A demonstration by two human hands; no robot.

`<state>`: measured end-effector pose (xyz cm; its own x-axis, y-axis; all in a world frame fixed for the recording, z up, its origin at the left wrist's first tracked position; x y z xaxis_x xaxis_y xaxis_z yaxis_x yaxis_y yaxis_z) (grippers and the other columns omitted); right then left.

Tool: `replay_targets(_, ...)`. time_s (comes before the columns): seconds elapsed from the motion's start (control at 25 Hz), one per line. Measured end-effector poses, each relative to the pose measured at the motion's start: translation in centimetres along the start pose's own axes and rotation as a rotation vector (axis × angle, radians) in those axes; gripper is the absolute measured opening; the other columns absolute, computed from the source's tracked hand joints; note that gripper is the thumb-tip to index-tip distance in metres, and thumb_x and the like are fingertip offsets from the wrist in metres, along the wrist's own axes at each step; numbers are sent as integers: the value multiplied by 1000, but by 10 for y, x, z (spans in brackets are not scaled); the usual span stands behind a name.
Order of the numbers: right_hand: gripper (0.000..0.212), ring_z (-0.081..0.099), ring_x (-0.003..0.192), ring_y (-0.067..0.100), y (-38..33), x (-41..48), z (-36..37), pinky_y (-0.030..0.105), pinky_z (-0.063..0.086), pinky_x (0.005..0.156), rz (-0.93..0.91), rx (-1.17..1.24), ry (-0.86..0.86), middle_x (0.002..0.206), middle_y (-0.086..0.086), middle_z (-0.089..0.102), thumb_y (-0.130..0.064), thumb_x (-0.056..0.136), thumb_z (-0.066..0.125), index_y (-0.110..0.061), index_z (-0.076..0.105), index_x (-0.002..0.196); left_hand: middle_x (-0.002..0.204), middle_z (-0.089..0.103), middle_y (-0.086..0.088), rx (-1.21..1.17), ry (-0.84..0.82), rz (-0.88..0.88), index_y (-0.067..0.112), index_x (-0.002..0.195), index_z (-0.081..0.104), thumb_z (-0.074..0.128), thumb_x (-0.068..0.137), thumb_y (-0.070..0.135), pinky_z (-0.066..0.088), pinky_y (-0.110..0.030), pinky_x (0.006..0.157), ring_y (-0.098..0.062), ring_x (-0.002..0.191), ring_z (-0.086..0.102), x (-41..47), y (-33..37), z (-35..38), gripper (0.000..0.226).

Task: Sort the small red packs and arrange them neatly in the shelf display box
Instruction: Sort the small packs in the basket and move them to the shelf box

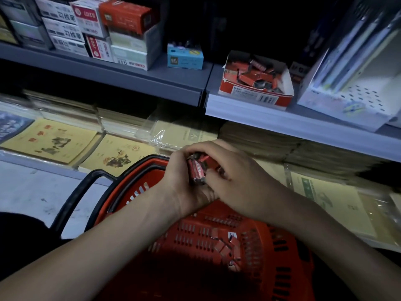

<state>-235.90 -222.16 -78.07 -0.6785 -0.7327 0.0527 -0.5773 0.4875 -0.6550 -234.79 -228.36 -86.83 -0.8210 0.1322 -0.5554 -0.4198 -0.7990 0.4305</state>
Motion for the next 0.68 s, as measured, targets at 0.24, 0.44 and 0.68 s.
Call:
replay_targets(0.24, 58, 59, 107, 16, 1, 4, -14, 40, 53, 85, -37, -198, 171, 121, -9, 57, 0, 87, 51, -34, 59, 134, 69, 70, -5, 25, -17, 31, 13, 82, 66, 40, 100, 27, 57, -25, 54, -18, 56, 71, 0, 9, 13, 34)
replay_targets(0.44, 33, 61, 103, 8, -5, 5, -42, 34, 50, 87, -68, -230, 256, 110, -14, 64, -13, 90, 67, -32, 65, 117, 73, 68, -8, 28, -37, 17, 10, 83, 66, 46, 96, 25, 52, -28, 62, -19, 63, 65, 1, 18, 24, 27)
replay_targets(0.68, 17, 64, 75, -1, 8, 2, -74, 15, 49, 65, 78, -67, 340, 83, -15, 69, -21, 81, 83, -31, 71, 88, 101, 72, -13, 67, -144, -39, 10, 96, 73, 65, 93, 38, 51, -33, 70, -22, 77, 68, -1, 15, 38, 29)
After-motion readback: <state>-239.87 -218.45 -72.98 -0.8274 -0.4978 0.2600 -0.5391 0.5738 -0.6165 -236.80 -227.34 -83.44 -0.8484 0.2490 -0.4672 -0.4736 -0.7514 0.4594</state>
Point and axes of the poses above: each hand's wrist, its own x-axis towards the middle knuckle, its own z-axis out of the palm, y = z × x, the point moved 8 cm from there along x, towards the middle knuckle
